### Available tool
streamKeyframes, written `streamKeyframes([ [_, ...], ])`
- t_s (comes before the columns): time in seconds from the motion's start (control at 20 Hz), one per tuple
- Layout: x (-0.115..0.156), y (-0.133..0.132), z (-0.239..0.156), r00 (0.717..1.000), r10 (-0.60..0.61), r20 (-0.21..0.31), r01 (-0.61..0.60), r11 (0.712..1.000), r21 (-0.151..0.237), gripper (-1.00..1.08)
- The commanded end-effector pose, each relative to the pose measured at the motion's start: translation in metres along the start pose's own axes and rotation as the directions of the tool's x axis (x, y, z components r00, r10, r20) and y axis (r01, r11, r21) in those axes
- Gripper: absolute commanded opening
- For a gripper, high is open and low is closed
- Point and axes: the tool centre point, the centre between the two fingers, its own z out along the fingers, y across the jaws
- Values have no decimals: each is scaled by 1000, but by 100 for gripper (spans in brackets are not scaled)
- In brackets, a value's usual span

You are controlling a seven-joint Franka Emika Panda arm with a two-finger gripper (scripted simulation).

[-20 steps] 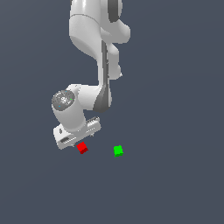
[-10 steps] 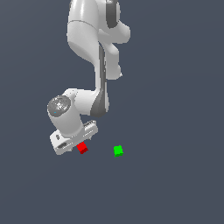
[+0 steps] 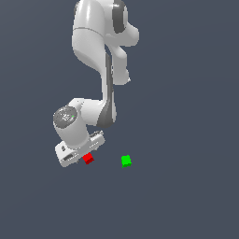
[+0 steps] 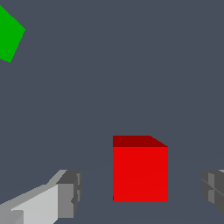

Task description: Stack the red cube on top of the green cube.

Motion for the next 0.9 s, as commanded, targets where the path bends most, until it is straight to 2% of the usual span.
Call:
streamKeyframes([
  [0.0,0,0,14,1000,-2,1,2,1000,1,100],
  [0.45,1,1,34,1000,-5,1,5,1000,1,100],
  [0.5,1,1,34,1000,-5,1,5,1000,1,-100],
  [0.85,1,1,34,1000,-5,1,5,1000,1,-100],
])
